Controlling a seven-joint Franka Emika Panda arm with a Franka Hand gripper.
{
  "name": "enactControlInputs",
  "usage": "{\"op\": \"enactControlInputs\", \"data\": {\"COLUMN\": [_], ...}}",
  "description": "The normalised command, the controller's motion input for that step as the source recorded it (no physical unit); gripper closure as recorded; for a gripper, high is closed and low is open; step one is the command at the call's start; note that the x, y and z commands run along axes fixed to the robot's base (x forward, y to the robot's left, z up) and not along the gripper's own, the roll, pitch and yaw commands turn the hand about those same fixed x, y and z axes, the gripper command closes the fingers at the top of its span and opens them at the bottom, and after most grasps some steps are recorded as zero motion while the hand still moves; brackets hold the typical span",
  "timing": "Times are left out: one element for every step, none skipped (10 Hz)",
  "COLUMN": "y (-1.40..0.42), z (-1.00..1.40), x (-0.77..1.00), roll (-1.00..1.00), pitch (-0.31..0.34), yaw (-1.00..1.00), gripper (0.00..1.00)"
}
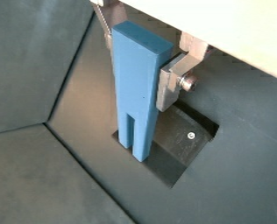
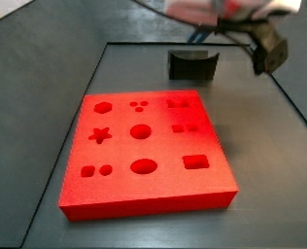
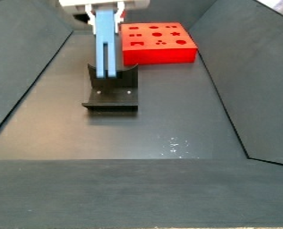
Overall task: Pick up the double-square object. Move up. Rotate the double-square object. Place the double-square object on the fixture. Regrasp the double-square object. Move to above the board. Insert the double-square object.
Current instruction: Move to above the board.
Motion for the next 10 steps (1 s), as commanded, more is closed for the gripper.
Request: {"op": "enactControlInputs", "data": {"y": [-0.04, -0.04, -0.04, -0.04, -0.04, -0.04, -0.05, -0.04, -0.03, -0.02], "z": [1.0, 1.0, 1.0, 1.0, 1.0, 1.0, 1.0, 0.85, 0.67, 0.45], "x": [0.0, 0.0, 0.0, 0.01, 0.01, 0.02, 0.03, 0.03, 0.03, 0.02], "roll": [-0.08, -0.05, -0.05, -0.04, -0.03, -0.03, -0.03, -0.02, -0.02, -0.03], "pitch": [0.166, 0.158, 0.148, 0.138, 0.131, 0.121, 0.113, 0.106, 0.098, 0.088], "yaw": [0.02, 0.06, 0.08, 0.09, 0.1, 0.11, 0.11, 0.1, 0.1, 0.1], "gripper": [1.0, 1.0, 1.0, 1.0, 1.0, 1.0, 1.0, 1.0, 1.0, 1.0]}}
